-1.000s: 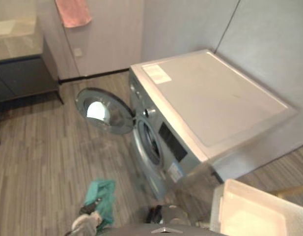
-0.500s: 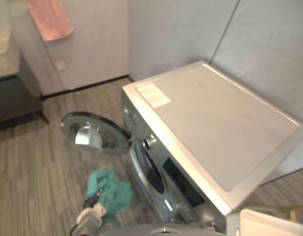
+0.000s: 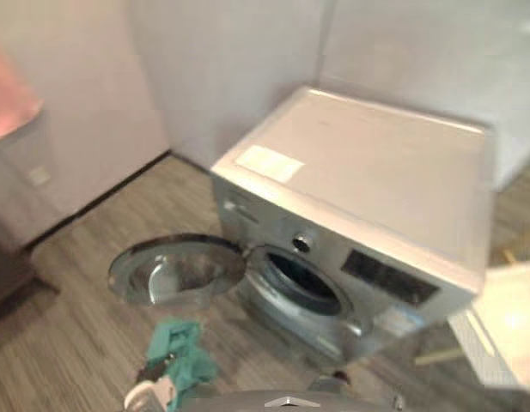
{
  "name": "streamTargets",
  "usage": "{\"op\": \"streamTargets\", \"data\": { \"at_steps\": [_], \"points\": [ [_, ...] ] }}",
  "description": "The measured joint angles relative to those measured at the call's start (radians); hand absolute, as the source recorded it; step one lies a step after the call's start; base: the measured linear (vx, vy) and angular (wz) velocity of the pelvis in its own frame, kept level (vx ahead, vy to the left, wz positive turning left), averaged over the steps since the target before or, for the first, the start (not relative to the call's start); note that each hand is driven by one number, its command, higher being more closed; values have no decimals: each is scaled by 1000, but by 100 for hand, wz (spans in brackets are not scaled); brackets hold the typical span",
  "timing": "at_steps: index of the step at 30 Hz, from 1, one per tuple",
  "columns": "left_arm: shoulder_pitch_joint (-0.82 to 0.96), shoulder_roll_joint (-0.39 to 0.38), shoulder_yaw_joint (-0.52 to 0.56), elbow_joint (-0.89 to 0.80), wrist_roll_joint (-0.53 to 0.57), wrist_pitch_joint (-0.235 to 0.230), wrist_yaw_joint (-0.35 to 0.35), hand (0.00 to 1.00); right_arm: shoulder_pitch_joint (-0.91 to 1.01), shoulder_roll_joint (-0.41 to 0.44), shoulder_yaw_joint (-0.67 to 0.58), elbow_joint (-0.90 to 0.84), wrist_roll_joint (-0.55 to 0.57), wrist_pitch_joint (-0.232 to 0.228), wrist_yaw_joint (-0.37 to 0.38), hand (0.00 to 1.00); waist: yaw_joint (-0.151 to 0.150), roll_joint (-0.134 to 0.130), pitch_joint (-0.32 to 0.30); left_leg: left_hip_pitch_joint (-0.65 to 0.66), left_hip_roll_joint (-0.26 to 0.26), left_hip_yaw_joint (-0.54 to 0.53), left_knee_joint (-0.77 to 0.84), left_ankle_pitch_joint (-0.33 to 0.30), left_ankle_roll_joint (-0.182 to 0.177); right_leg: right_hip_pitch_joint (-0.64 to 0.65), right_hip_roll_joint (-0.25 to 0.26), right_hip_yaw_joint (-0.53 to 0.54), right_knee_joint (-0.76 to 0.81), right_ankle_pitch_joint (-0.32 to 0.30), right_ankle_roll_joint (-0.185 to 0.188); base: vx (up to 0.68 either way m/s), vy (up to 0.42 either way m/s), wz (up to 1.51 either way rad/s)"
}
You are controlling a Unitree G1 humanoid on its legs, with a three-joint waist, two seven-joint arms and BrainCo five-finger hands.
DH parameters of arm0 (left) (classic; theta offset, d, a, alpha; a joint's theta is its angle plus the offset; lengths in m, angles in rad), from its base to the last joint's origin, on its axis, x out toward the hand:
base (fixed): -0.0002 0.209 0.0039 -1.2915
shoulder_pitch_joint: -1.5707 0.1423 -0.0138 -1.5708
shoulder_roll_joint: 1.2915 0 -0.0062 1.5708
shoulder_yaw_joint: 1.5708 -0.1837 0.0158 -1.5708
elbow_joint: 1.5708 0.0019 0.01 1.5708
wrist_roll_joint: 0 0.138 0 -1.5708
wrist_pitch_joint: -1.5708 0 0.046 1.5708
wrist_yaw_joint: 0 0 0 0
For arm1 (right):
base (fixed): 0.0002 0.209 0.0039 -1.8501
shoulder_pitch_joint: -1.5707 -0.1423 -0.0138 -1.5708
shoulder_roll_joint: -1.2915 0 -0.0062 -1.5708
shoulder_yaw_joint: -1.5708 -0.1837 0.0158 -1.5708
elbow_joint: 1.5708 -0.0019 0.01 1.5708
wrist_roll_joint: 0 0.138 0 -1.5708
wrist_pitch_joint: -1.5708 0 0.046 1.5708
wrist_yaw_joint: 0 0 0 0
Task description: Pick up the laundry basket with both hands and put the clothes into the washing machine.
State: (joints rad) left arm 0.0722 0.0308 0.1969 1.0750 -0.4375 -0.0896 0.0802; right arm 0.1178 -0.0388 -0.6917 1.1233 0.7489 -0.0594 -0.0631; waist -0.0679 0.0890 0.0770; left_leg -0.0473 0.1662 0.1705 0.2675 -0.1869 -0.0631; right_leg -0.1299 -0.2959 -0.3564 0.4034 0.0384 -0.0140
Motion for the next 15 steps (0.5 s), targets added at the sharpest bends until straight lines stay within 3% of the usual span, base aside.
{"op": "streamTargets", "data": {
  "at_steps": [1,3,4,7,11,14,15],
  "points": [
    [-10,10,11,1,0,-1,-5,100,5,1,13,19,-2,-1,5,0,2,-20,3,65,-14,64,-82,33,13,35,24,-110,52,-129,8,-34,163,-117],
    [-8,9,46,11,1,-1,-13,100,8,0,24,39,-8,1,18,0,13,-56,0,105,-28,119,-126,37,6,60,40,-178,-11,-146,11,-19,100,-125],
    [0,9,71,29,5,3,-22,100,4,8,23,39,-10,1,33,0,11,-54,-5,119,-32,142,-161,47,0,65,69,-179,-89,-121,34,-13,92,-120],
    [-14,-12,75,46,9,14,-30,100,-2,12,19,41,-11,3,38,0,1,-64,-12,122,-37,172,-207,71,-6,65,125,-150,-221,-65,39,7,57,-74],
    [-32,-21,84,42,8,18,-40,100,2,11,-11,38,-41,2,37,0,9,-76,-5,151,-35,223,-238,98,-16,127,184,-101,-418,41,42,35,22,-36],
    [-33,-43,96,33,4,18,-40,100,-19,21,5,32,-48,3,37,0,11,-75,-2,170,-29,244,-212,74,-23,165,194,-85,-465,54,45,10,36,-22],
    [-38,-52,89,23,-4,17,-39,100,-25,24,27,32,-48,2,36,0,13,-56,7,151,-3,247,-147,33,-37,169,201,-83,-459,31,46,0,0,0]
  ]
}}
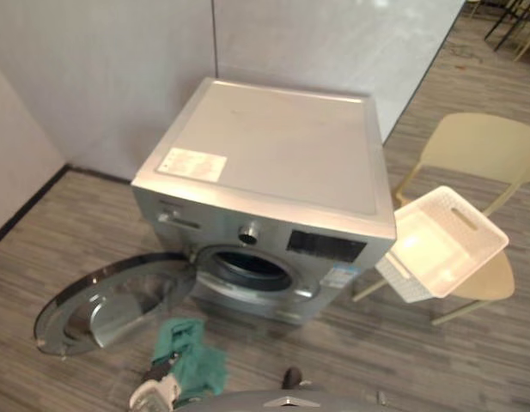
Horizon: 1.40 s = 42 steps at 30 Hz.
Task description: Pick up the laundry basket with both hands and put the clothes into the washing machine.
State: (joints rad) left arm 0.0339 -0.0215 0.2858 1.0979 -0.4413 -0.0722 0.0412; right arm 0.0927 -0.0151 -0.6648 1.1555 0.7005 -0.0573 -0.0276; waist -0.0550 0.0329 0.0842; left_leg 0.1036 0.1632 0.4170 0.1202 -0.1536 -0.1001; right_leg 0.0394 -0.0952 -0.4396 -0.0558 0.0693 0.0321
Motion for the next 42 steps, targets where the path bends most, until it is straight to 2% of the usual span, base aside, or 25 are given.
{"op": "streamTargets", "data": {
  "at_steps": [1,2,3,4,5,6,7,9,11,12,13,14,15,16,17,18,21,23,25,28,32,33,35,37,42],
  "points": [
    [9,-7,-18,-32,-7,-1,-1,100,-1,-8,28,-6,-1,0,3,0,3,5,5,-29,39,-4,116,-50,-29,9,13,6,10,-17,-2,11,25,-4],
    [10,-9,-21,-45,-8,-2,0,100,-2,-10,45,-8,-1,-2,3,0,10,-2,11,-52,59,-7,199,-64,-42,15,13,14,11,-23,2,-38,48,-17],
    [8,-8,-21,-79,-11,-3,-1,100,-2,-13,90,-8,0,-5,2,0,30,8,26,-127,102,-24,400,-52,-53,16,13,25,36,-36,0,-23,10,-30],
    [10,-14,-24,-105,-16,-5,0,100,-5,-25,116,-8,0,-5,2,0,39,12,38,-185,116,-91,542,1,-44,22,11,45,61,-53,1,-32,-1,-39],
    [12,-15,-32,-118,-19,-7,0,100,-8,-30,126,-8,0,-4,2,0,45,13,47,-206,111,-127,594,35,-54,30,5,59,71,-60,0,41,57,-55],
    [28,-7,-67,-147,-31,-11,-2,100,-15,-33,154,-8,-1,-4,2,0,57,0,52,-228,95,-177,646,57,-41,35,-20,91,75,-65,2,49,118,-72],
    [46,-11,-100,-170,-39,-12,-5,100,-22,-44,170,-11,-1,-6,2,0,57,24,50,-226,86,-197,598,8,-23,29,-28,123,74,-65,3,93,169,-71],
    [62,-25,-130,-186,-51,-11,-7,100,-26,-55,174,-40,-2,-5,3,0,46,52,56,-221,90,-239,472,-28,-16,28,-37,152,70,-67,16,115,165,-48],
    [76,-25,-139,-210,-63,-10,-10,100,-18,-56,194,-42,-2,-6,3,0,44,50,55,-193,79,-288,272,-10,-8,26,-56,176,70,-66,47,78,172,-40],
    [87,-28,-150,-222,-69,-10,-12,100,-13,-58,201,-42,-2,-6,3,0,45,58,52,-168,73,-322,180,22,-13,25,-58,189,66,-64,63,111,299,-47],
    [98,-32,-182,-221,-73,-8,-12,100,-1,-76,229,-48,0,-5,4,0,45,88,38,-159,72,-337,106,67,-9,26,-49,207,49,-52,89,137,313,-55],
    [96,-25,-207,-220,-78,-3,-13,100,0,-81,238,-49,15,-5,4,0,46,92,35,-155,54,-328,107,53,-36,47,-62,220,30,-39,109,208,364,-27],
    [91,3,-241,-227,-85,-4,-13,100,11,-66,255,-59,36,-6,4,0,25,74,29,-154,15,-329,97,48,-17,62,-87,225,16,-40,118,171,193,4],
    [83,18,-262,-229,-86,-3,-14,100,15,-61,263,-63,52,-5,4,0,18,57,29,-152,-4,-333,90,49,-11,64,-102,236,19,-41,119,223,234,32],
    [81,46,-316,-263,-86,1,-14,100,21,-45,271,-70,74,-6,4,0,14,37,27,-140,-34,-320,67,50,-3,59,-131,243,34,-45,124,177,159,9],
    [104,62,-365,-320,-87,3,-24,100,23,-43,283,-77,87,-6,5,0,25,29,26,-119,-50,-298,45,49,-2,56,-146,252,40,-48,126,177,161,-14],
    [140,77,-447,-424,-96,7,-40,100,17,-57,331,-94,90,-6,18,0,26,40,31,-107,-55,-260,39,38,-2,26,-153,275,59,-62,140,143,51,-38],
    [122,83,-499,-502,-107,11,-48,100,7,-75,371,-169,85,-5,21,0,8,49,69,-163,-39,-261,116,32,-8,-58,-153,282,162,-88,150,83,-2,-10],
    [57,96,-564,-626,-119,8,-57,100,-40,-103,437,-287,81,-17,27,0,-12,61,181,-303,-7,-256,291,22,-5,-221,-152,303,367,-134,128,-65,-36,-15],
    [-51,101,-621,-686,-125,8,-64,100,-86,-113,481,-363,90,-37,42,0,-27,46,277,-428,46,-270,449,-33,-13,-361,-131,316,557,-218,106,-142,-75,-6],
    [-178,102,-688,-686,-125,5,-62,100,-105,-113,516,-441,89,-52,42,0,-34,14,327,-599,93,-283,577,-132,-32,-565,-121,322,743,-296,92,-159,-40,-7],
    [-233,97,-694,-686,-125,5,-55,100,-105,-110,531,-478,87,-52,42,0,-33,1,357,-650,109,-290,635,-150,-32,-615,-119,327,798,-317,89,-182,-31,-11],
    [-291,89,-694,-684,-124,5,-27,100,-83,-107,564,-562,82,-50,42,0,-29,-12,374,-746,134,-310,739,-186,-32,-702,-117,327,887,-361,82,-184,-37,-16],
    [-354,88,-674,-684,-124,5,9,100,-58,-95,567,-659,84,-50,42,0,-17,-29,391,-838,164,-326,837,-218,-33,-804,-106,345,988,-389,72,-207,-72,-24],
    [-468,83,-520,-685,-146,-5,92,100,-19,-78,566,-819,101,-54,42,0,7,-41,401,-1032,243,-361,1008,-265,-52,-1013,-53,373,1144,-420,47,-135,-66,-35]
  ]
}}
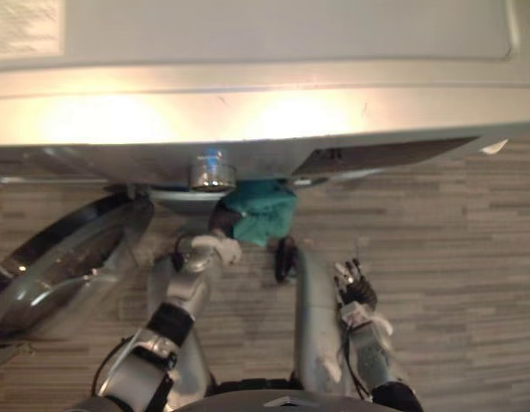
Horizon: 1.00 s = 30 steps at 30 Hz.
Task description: Pick up the laundry basket with both hands and put the clothes into the washing machine.
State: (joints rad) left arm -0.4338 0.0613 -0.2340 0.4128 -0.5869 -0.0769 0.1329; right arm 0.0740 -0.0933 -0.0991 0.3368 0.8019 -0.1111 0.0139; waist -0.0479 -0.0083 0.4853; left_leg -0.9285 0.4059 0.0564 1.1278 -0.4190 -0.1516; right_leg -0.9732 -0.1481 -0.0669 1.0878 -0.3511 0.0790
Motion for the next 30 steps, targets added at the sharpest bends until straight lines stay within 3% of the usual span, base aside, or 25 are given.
{"op": "streamTargets", "data": {
  "at_steps": [5,7,13,14,16,18,21,24,25,27,30],
  "points": [
    [-143,46,168,25,-81,-23,54,100,2,10,-3,-64,39,-4,-1,0,3,-15,11,-155,53,-26,120,-30,-14,-169,43,18,105,-9,-12,-81,-74,-34],
    [-243,102,217,76,-122,-23,71,100,2,26,-6,-88,66,-5,-1,0,-2,-32,21,-198,66,-29,152,-35,-19,-218,53,26,133,-9,-13,-41,-44,-18],
    [-516,289,233,59,-137,-20,84,100,5,53,-35,-84,104,-15,4,0,-10,-36,23,-242,86,-31,164,-37,-17,-256,71,25,119,10,-16,-37,-10,-13],
    [-622,351,232,4,-138,-27,88,100,5,70,-52,-84,106,-15,11,0,-9,-36,22,-245,96,-28,161,-37,-17,-255,82,24,103,21,-15,-24,9,-18],
    [-639,348,244,-30,-156,-100,76,100,9,85,-66,-84,109,-16,21,0,-15,-39,21,-254,98,-29,160,-37,-17,-258,84,20,95,25,-15,-17,12,-10],
    [-670,350,197,-44,-166,-100,107,100,33,91,-83,-79,115,-13,30,0,4,-50,20,-269,98,-32,163,-36,-17,-270,83,15,94,34,-20,0,0,0],
    [-706,369,127,-36,-177,-98,121,100,41,107,-110,-71,115,-10,37,0,5,-57,19,-292,97,-57,181,-35,-15,-270,81,0,94,40,-22,-27,11,2],
    [-743,404,31,-4,-152,-98,130,100,42,136,-145,-46,116,9,53,0,5,-90,18,-294,93,-60,184,-33,-12,-271,77,0,99,40,-24,-44,-14,4],
    [-745,411,12,-4,-127,-98,139,0,45,140,-159,-46,116,10,66,0,5,-95,18,-294,92,-60,185,-32,-11,-270,75,0,98,41,-24,-30,-32,1],
    [-745,414,-7,-4,-99,-98,153,0,48,141,-164,-49,116,10,72,0,6,-95,18,-294,90,-61,185,-32,-11,-269,73,-1,98,41,-24,6,-8,2],
    [-745,413,-48,0,55,-86,163,0,50,145,-164,-52,116,10,75,0,8,-95,18,-298,81,-68,186,-32,-11,-264,65,-8,97,41,-24,18,-14,6]
  ]
}}
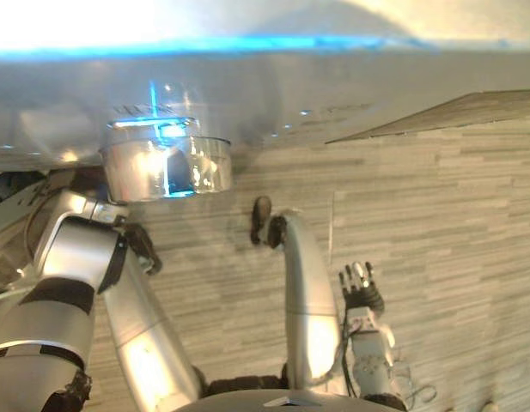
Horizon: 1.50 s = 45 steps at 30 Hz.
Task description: Pick up the laundry basket with both hands and put the clothes into the washing machine.
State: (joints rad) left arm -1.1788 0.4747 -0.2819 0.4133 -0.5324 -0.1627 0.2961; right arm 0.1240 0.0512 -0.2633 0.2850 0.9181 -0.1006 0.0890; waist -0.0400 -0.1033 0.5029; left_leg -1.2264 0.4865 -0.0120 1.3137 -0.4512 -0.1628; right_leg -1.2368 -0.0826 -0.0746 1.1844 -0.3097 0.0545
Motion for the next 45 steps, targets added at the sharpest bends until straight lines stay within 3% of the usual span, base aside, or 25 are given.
{"op": "streamTargets", "data": {
  "at_steps": [5,9,18,22,26,27,29,31,33,35,38,41,45],
  "points": [
    [0,-6,-4,70,239,79,-61,0,0,6,4,9,0,18,24,0,-12,-10,-5,0,-4,-14,0,1,1,17,-2,-16,-7,0,0,0,-19,5],
    [-6,-6,9,120,412,130,-67,0,0,6,6,16,0,18,34,0,-18,-19,-11,2,-3,-11,-7,7,4,17,-1,-16,-11,0,-1,-15,-40,1],
    [2,-14,44,152,762,190,-87,0,1,5,17,48,0,17,34,0,-16,-19,-11,9,-3,-10,-16,11,1,21,-2,-18,-16,2,-2,0,-38,0],
    [83,-33,110,127,831,200,-87,0,0,5,37,42,0,11,34,0,-20,-23,-16,43,-4,1,-43,19,-2,46,-7,-21,-28,1,-3,9,-44,3],
    [222,-105,241,36,803,202,-77,0,1,1,57,42,0,-6,33,0,-21,-26,-35,90,-10,21,-96,40,-8,77,-15,-28,-52,-1,-12,16,-84,9],
    [286,-127,272,8,730,191,-59,0,1,0,62,46,0,-6,32,0,-20,-26,-45,108,-11,20,-116,49,-13,97,-16,-38,-62,-4,-19,16,-73,12],
    [417,-178,282,-61,632,181,-39,0,4,-1,70,53,-1,-6,31,0,-16,-23,-70,142,-20,19,-160,69,-19,129,-21,-52,-84,-8,-26,38,-112,25],
    [557,-236,268,-130,610,160,-34,0,10,-6,76,59,-2,-12,30,0,-2,-16,-83,193,-36,23,-217,93,-24,180,-33,-69,-113,-11,-32,66,-144,45],
    [865,-373,213,-196,623,128,-28,0,14,-25,73,137,-6,-33,21,0,25,14,-116,337,-75,37,-346,138,-26,320,-61,-100,-183,-25,-39,104,-136,68],
    [1027,-428,171,-196,574,125,-80,0,16,-41,65,205,-22,-36,-9,0,47,41,-130,454,-106,43,-441,171,-26,440,-83,-125,-236,-28,-38,127,-95,63],
    [1130,-446,119,-148,542,108,-139,0,20,-65,64,285,-23,-35,-20,0,72,67,-149,611,-139,65,-566,210,-17,586,-106,-146,-310,-27,-31,80,-29,39],
    [1167,-446,113,-60,533,104,-179,0,21,-74,64,343,-29,-30,-42,0,72,77,-183,733,-160,94,-670,246,-18,689,-112,-151,-379,-13,-19,42,2,13],
    [1205,-452,151,154,563,102,-208,0,28,-79,29,488,-75,-20,-53,0,69,86,-247,940,-212,137,-913,346,-9,854,-128,-171,-527,26,3,71,11,17]
  ]
}}
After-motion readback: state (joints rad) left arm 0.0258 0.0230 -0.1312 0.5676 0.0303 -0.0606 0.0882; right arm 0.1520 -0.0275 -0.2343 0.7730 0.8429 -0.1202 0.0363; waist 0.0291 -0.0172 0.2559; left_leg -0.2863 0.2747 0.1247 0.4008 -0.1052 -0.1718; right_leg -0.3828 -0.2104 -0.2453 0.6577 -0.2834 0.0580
